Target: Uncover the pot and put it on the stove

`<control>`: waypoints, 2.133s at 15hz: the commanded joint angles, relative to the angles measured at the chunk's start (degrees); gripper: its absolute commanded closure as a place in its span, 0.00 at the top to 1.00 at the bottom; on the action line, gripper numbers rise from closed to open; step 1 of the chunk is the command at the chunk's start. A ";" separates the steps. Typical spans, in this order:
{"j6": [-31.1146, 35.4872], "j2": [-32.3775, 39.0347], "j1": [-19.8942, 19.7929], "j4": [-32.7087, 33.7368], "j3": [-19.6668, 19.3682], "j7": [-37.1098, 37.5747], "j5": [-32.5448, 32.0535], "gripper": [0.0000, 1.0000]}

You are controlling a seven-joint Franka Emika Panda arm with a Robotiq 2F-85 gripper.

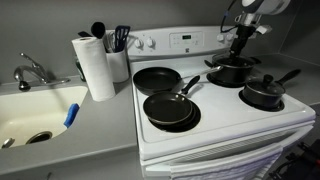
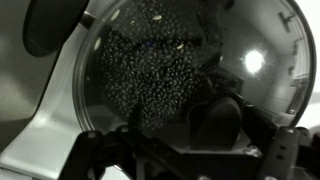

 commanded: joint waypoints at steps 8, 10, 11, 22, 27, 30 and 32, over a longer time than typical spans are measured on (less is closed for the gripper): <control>-2.22 1.23 0.25 1.37 1.35 0.61 0.18 1.00; -2.58 1.29 0.45 1.55 1.33 0.94 -0.33 1.00; -2.86 1.24 0.50 1.52 1.28 1.06 -0.47 1.00; -2.97 0.99 0.83 1.38 0.95 2.15 -3.22 0.75; -3.02 0.79 0.74 1.69 1.03 2.60 -4.52 0.45; -3.32 0.68 0.90 1.75 1.09 2.75 -4.73 0.37; -3.59 0.63 0.99 1.85 1.10 2.80 -4.90 0.19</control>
